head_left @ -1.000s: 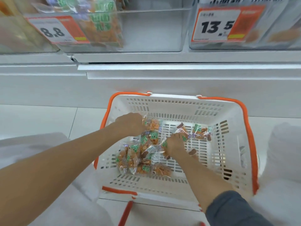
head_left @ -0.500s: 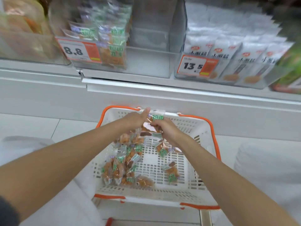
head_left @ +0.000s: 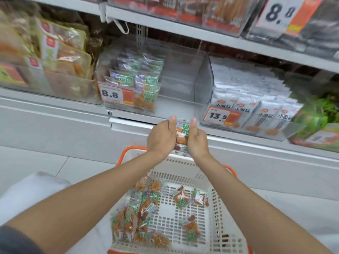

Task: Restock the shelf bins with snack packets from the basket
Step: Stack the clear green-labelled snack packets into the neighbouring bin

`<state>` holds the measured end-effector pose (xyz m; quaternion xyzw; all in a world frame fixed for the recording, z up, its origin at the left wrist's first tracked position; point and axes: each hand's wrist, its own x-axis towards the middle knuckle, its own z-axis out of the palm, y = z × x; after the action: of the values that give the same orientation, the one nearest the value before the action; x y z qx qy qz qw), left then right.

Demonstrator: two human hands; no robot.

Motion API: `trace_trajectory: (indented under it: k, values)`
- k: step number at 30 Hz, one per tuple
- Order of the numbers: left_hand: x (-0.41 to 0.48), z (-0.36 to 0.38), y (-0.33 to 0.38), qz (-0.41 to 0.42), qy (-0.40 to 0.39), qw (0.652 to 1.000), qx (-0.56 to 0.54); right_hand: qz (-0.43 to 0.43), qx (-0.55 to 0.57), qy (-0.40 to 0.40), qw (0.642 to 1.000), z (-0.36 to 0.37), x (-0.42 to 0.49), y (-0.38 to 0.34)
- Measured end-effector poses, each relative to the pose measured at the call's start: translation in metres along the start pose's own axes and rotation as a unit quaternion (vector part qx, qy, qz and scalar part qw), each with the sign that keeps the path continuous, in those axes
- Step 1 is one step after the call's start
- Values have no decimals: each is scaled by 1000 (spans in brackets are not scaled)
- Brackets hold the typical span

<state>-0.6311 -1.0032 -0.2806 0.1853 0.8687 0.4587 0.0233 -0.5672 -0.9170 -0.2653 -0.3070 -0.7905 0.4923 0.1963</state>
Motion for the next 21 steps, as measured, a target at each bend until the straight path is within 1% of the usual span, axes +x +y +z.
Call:
trace_trajectory:
  k: [2,4,6,8,10,14,15,17,19,21]
  values:
    - [12,-13,14,33,24,998,38,-3,3,-19,1000,-9,4,-22]
    - [28,-29,28,66,48,996,46,-12,5,-47,999,-16,15,-48]
    - [48,-44,42,77,63,994,37,-43,66,-98,992,-19,29,-70]
    - [71,-60,57,94,65,993,34,-49,106,-119,986,-21,48,-86]
    - [95,-73,68,124,50,990,45,-50,122,-115,985,-20,72,-97]
    - [149,-86,66,143,4,989,45,-78,106,-63,989,-6,122,-115]
    - [164,-88,61,145,-10,988,58,-68,99,-48,992,0,136,-115]
    - [192,-91,47,128,-35,985,109,-14,81,-30,996,14,170,-108]
    - [217,-91,33,100,-61,979,165,22,57,-47,997,28,202,-97]
    - [239,-86,26,85,-87,966,228,40,53,-69,995,43,236,-87]
